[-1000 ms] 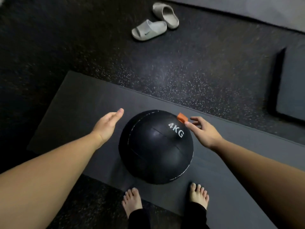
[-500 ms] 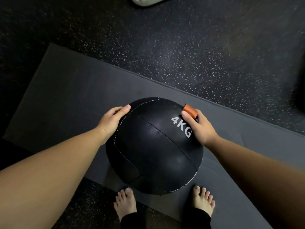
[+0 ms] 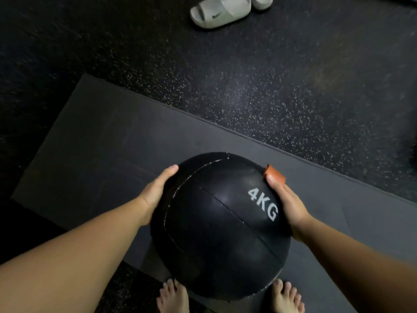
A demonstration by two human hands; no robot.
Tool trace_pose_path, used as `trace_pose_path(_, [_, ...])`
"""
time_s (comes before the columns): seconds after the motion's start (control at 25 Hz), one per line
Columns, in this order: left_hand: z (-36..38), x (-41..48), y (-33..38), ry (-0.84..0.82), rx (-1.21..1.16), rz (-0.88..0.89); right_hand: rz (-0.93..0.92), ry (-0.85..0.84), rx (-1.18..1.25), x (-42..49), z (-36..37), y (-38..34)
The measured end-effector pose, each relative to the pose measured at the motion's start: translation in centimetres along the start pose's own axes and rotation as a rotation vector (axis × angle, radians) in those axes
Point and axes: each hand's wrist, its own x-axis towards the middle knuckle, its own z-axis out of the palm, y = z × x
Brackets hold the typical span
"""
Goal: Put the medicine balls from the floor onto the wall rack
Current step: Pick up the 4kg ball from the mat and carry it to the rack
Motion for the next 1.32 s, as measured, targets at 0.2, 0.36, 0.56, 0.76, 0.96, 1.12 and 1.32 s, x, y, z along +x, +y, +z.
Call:
trace_pose_path(0.2, [-6.4,-5.5,4.4,0.086,-0.060,0.127,-0.138,-0.083,0.001,-4.4,5.8,-6.6])
trace_pose_path(0.36, [-16.1,-16.3,12.8,0.192,-0.217,0.288,-0.291,-0.227,-0.073,-11.0,15.5,-16.7])
trace_pose_path(0.56, [-31.1,-38.3,23.6,0.418,-0.369,0.564,-0.549,-0.454,-0.188,-27.0,31.9,-33.6])
trace_pose_path(0.76, [-47.4,-60.3,29.5,0.497,-0.653,0.823,-0.812,-0.670,-0.231,-49.4,48.9,-49.7])
trace_pose_path(0.96, [-61.9,-80.8,33.7,0.617,-0.723,1.155,-1.088,-0.906,-0.185,-72.3,63.1,-59.4])
trace_pose_path(1.12, [-69.6,-92.7,34.9,0.771,-0.746,1.334,-1.214,-1.088,-0.122,-84.5,71.5,-63.9])
trace_pose_path(1.32, [-76.0,-101.6,38.2,0.931,-0.725,1.489,-1.314,-1.292,-0.031,-92.6,81.7,-68.4])
